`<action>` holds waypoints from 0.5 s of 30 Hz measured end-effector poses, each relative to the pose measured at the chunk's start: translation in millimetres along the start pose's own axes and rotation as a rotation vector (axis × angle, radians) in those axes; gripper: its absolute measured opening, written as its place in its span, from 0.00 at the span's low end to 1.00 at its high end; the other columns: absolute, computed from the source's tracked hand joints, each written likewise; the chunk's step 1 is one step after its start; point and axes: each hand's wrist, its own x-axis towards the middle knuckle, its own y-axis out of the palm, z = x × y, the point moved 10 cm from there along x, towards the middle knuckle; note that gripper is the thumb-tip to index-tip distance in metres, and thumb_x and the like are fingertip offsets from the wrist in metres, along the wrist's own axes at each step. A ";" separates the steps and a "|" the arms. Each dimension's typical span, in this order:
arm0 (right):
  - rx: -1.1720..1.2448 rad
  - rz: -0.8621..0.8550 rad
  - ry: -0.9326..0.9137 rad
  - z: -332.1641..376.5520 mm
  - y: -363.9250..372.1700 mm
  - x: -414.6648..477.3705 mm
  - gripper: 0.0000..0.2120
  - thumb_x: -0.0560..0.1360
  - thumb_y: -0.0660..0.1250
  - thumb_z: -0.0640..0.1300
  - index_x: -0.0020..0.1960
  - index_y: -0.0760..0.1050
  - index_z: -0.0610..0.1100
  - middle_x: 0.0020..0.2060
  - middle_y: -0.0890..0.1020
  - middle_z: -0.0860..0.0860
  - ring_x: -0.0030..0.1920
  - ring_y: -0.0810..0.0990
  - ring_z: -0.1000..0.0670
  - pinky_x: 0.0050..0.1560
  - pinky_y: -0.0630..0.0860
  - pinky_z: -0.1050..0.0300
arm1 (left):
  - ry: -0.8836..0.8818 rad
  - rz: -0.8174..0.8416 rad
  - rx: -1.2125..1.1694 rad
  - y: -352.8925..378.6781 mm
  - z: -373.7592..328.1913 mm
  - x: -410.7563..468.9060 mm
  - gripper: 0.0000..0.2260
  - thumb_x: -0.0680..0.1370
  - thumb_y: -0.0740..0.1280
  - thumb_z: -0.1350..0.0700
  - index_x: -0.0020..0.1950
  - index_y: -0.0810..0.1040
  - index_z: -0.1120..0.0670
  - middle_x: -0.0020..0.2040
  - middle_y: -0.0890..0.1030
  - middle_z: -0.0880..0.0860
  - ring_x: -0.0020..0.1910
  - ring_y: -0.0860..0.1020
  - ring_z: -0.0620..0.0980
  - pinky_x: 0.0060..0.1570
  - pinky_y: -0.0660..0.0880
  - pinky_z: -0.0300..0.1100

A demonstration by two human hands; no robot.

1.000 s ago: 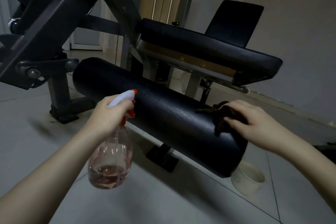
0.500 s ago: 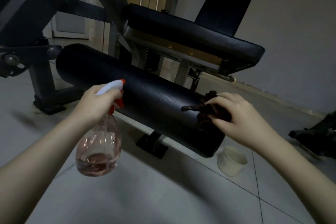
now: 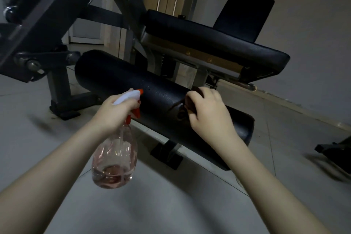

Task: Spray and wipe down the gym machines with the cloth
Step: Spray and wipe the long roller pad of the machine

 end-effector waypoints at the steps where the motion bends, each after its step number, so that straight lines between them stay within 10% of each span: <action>1: 0.001 0.001 0.004 -0.4 -0.5 -2.3 0.18 0.73 0.64 0.42 0.63 0.72 0.45 0.62 0.72 0.45 0.63 0.67 0.43 0.61 0.68 0.52 | -0.009 0.003 0.000 -0.3 0.4 1.2 0.12 0.80 0.61 0.57 0.55 0.77 0.42 0.69 0.72 0.47 0.66 0.70 0.47 0.69 0.66 0.49; 5: -0.013 0.006 -0.052 -4.2 -2.7 -24.2 0.20 0.68 0.69 0.40 0.60 0.74 0.45 0.60 0.74 0.45 0.63 0.68 0.43 0.59 0.71 0.51 | 0.007 -0.015 0.001 -4.1 2.4 3.9 0.10 0.79 0.61 0.56 0.40 0.71 0.45 0.46 0.74 0.51 0.43 0.73 0.47 0.42 0.68 0.35; 8: 0.003 -0.014 -0.080 -4.6 -0.1 -24.9 0.19 0.66 0.70 0.38 0.57 0.76 0.43 0.57 0.75 0.44 0.60 0.71 0.42 0.59 0.71 0.50 | -0.008 -0.104 -0.046 -16.8 11.6 8.7 0.09 0.78 0.63 0.52 0.38 0.73 0.41 0.46 0.75 0.50 0.42 0.73 0.45 0.42 0.68 0.36; 15: 0.039 -0.001 -0.064 19.3 16.1 15.1 0.17 0.72 0.67 0.41 0.60 0.74 0.44 0.61 0.73 0.43 0.63 0.68 0.41 0.62 0.68 0.49 | -0.021 -0.161 -0.111 -33.7 28.9 18.7 0.13 0.80 0.61 0.54 0.62 0.74 0.40 0.53 0.77 0.43 0.48 0.74 0.37 0.44 0.68 0.32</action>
